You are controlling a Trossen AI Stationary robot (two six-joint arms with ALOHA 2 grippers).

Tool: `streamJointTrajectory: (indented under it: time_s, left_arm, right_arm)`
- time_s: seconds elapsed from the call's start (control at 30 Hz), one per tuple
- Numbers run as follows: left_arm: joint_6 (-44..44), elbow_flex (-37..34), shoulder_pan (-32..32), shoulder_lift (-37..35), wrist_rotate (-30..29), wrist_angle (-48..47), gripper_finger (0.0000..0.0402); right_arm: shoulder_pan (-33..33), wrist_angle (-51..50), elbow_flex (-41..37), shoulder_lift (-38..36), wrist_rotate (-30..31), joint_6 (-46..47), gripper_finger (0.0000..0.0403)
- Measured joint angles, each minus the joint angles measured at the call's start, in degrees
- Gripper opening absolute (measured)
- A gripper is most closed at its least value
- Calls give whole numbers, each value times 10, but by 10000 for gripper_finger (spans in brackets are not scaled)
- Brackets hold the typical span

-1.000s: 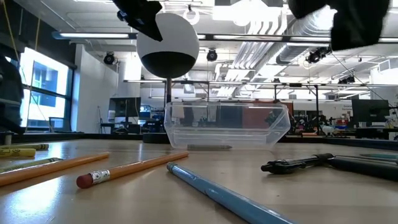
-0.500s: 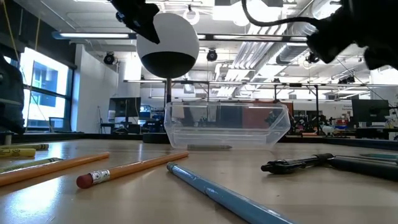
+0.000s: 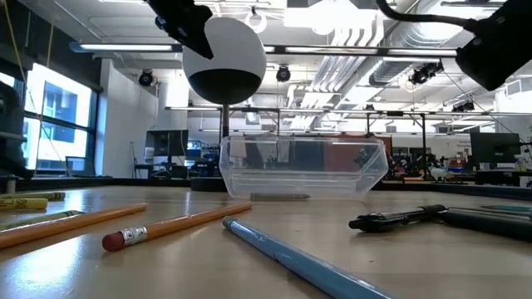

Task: Pick & place school supplies into a supply box
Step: Put the green scissors into the transparent supply box

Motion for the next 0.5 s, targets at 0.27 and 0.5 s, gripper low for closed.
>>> streamJointTrajectory:
  time_s: [0.27, 0.5]
  left_arm:
    - [-1, 0, 0, 0, 23, 0, 159]
    - [-1, 0, 0, 0, 28, 0, 159]
  right_arm:
    - [18, 56, 0, 26, 27, 24, 100]
    - [15, 55, 0, 76, -11, 7, 100]
